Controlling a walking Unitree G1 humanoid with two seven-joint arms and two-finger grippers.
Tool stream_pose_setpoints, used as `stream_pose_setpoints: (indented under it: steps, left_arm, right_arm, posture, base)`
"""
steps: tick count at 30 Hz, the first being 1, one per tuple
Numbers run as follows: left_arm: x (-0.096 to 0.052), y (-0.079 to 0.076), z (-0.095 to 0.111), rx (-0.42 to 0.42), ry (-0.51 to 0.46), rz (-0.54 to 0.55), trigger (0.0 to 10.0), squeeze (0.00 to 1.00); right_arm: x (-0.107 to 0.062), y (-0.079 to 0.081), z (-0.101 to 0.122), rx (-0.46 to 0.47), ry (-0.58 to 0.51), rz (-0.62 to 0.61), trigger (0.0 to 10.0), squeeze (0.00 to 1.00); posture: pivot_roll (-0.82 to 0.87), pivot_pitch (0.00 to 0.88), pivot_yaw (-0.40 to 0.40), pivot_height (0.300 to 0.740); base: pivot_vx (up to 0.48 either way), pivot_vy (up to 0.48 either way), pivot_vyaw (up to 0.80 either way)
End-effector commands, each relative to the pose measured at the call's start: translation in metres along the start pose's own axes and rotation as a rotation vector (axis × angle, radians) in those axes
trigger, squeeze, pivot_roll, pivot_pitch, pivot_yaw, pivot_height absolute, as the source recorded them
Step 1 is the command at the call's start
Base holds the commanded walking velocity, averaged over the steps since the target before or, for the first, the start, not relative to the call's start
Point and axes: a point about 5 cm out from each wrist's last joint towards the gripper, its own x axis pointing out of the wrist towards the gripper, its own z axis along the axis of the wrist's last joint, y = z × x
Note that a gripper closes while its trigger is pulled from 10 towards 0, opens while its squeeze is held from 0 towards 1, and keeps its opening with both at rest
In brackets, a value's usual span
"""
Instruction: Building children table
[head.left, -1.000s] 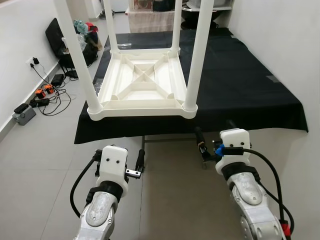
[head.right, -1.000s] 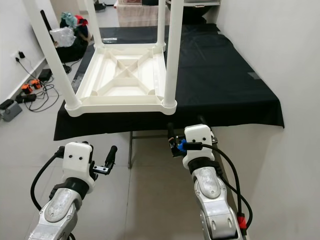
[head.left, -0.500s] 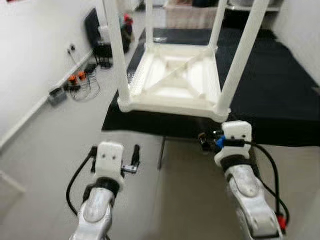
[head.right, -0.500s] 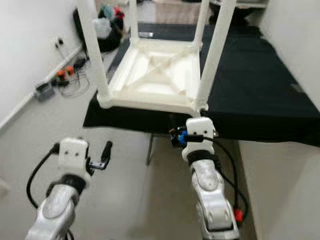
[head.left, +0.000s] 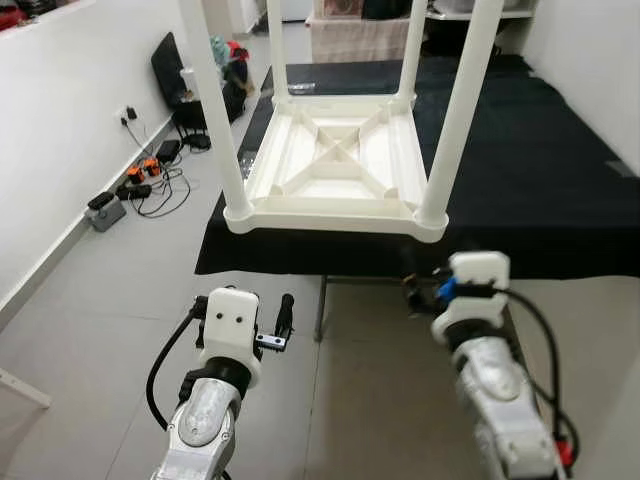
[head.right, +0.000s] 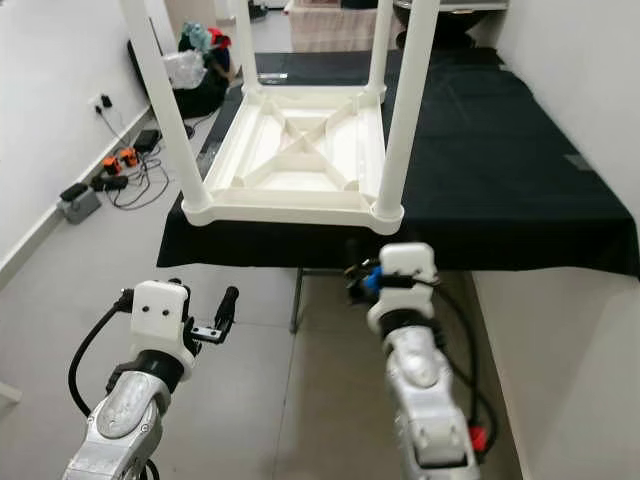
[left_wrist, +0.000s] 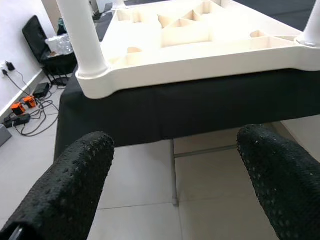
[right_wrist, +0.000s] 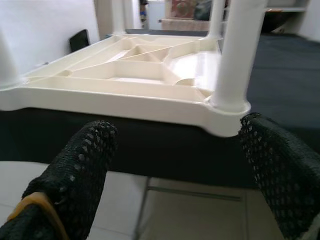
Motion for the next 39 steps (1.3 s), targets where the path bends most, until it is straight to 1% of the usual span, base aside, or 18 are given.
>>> stream_pose_setpoints:
  steps: [1, 3, 5, 8, 11, 13, 15, 16, 19, 21, 26, 27, 32, 36, 39]
  left_arm:
    - [-0.004, 0.000, 0.000, -0.003, -0.006, -0.003, 10.0, 0.00]
    - [-0.009, 0.000, -0.001, -0.004, -0.002, -0.020, 10.0, 0.00]
    - [-0.011, 0.000, -0.003, -0.007, 0.004, -0.015, 10.0, 0.00]
    - [-0.014, -0.003, -0.006, -0.024, 0.019, -0.016, 10.0, 0.00]
    - [-0.014, -0.004, -0.006, -0.024, 0.019, -0.019, 10.0, 0.00]
    - [-0.012, -0.004, -0.006, -0.023, 0.014, -0.017, 10.0, 0.00]
    - [-0.009, -0.003, -0.003, -0.020, 0.000, -0.010, 10.0, 0.00]
    - [-0.009, -0.003, -0.003, -0.020, 0.000, -0.010, 10.0, 0.00]
    - [-0.002, 0.002, 0.003, -0.020, -0.023, 0.014, 10.0, 0.00]
    - [0.001, 0.006, 0.006, -0.012, -0.034, 0.030, 10.0, 0.00]
    - [0.002, 0.008, 0.009, -0.013, -0.046, 0.040, 10.0, 0.00]
    - [0.001, 0.007, 0.010, -0.017, -0.054, 0.040, 10.0, 0.00]
    - [0.001, 0.003, 0.012, -0.020, -0.059, 0.030, 10.0, 0.00]
    - [0.004, 0.003, 0.014, -0.025, -0.067, 0.031, 10.0, 0.00]
    - [0.005, 0.004, 0.015, -0.027, -0.071, 0.036, 10.0, 0.00]
  right_arm:
    - [-0.004, 0.004, 0.003, 0.015, -0.016, 0.004, 10.0, 0.00]
    - [-0.009, 0.009, 0.001, 0.042, -0.006, 0.014, 10.0, 0.00]
    - [-0.010, 0.011, 0.001, 0.037, -0.006, 0.018, 10.0, 0.00]
    - [-0.012, 0.011, -0.002, 0.026, 0.009, 0.007, 10.0, 0.00]
    - [-0.012, 0.011, -0.001, 0.012, 0.003, 0.007, 10.0, 0.00]
    - [-0.009, 0.009, 0.002, -0.003, -0.016, -0.001, 10.0, 0.00]
    - [-0.004, 0.004, 0.007, -0.039, -0.040, -0.017, 10.0, 0.00]
    - [-0.004, 0.004, 0.007, -0.039, -0.040, -0.017, 10.0, 0.00]
    - [0.005, -0.003, 0.013, -0.050, -0.067, -0.033, 10.0, 0.00]
    - [0.008, -0.006, 0.015, -0.052, -0.073, -0.040, 10.0, 0.00]
    - [0.009, -0.006, 0.014, -0.062, -0.068, -0.038, 10.0, 0.00]
    - [0.005, -0.003, 0.011, -0.066, -0.059, -0.026, 10.0, 0.00]
    - [0.003, 0.001, 0.009, -0.050, -0.051, -0.021, 10.0, 0.00]
    - [0.005, 0.001, 0.012, -0.076, -0.071, -0.023, 10.0, 0.00]
    - [0.006, 0.001, 0.013, -0.077, -0.075, -0.022, 10.0, 0.00]
  posture:
    - [0.02, 0.060, -0.001, 0.740]
    - [0.03, 0.063, 0.002, 0.740]
    - [0.03, 0.066, 0.000, 0.740]
    - [0.02, 0.068, -0.004, 0.740]
    - [0.02, 0.070, -0.005, 0.740]
    - [0.02, 0.067, -0.008, 0.740]
    - [0.02, 0.067, -0.009, 0.740]
    - [0.02, 0.067, -0.009, 0.740]
    - [0.02, 0.078, -0.008, 0.740]
    - [0.02, 0.078, -0.013, 0.740]
    - [0.02, 0.081, -0.016, 0.740]
    - [0.02, 0.081, -0.016, 0.740]
    - [0.02, 0.081, -0.016, 0.740]
    - [0.02, 0.077, -0.011, 0.740]
    - [0.02, 0.077, -0.011, 0.740]
  base:
    - [0.000, 0.000, 0.00]
    - [0.000, 0.000, 0.00]
    - [0.000, 0.000, 0.00]
    - [0.000, 0.000, -0.80]
    - [0.000, 0.000, -0.80]
    - [0.000, 0.000, -0.40]
    - [0.000, 0.000, 0.00]
    - [0.000, 0.000, 0.00]
    - [0.000, 0.000, 0.00]
    - [0.000, 0.000, 0.00]
    - [0.000, 0.000, 0.00]
    - [0.000, 0.000, 0.00]
    - [0.000, 0.000, 0.00]
    - [0.000, 0.000, 0.00]
    - [0.000, 0.000, 0.00]
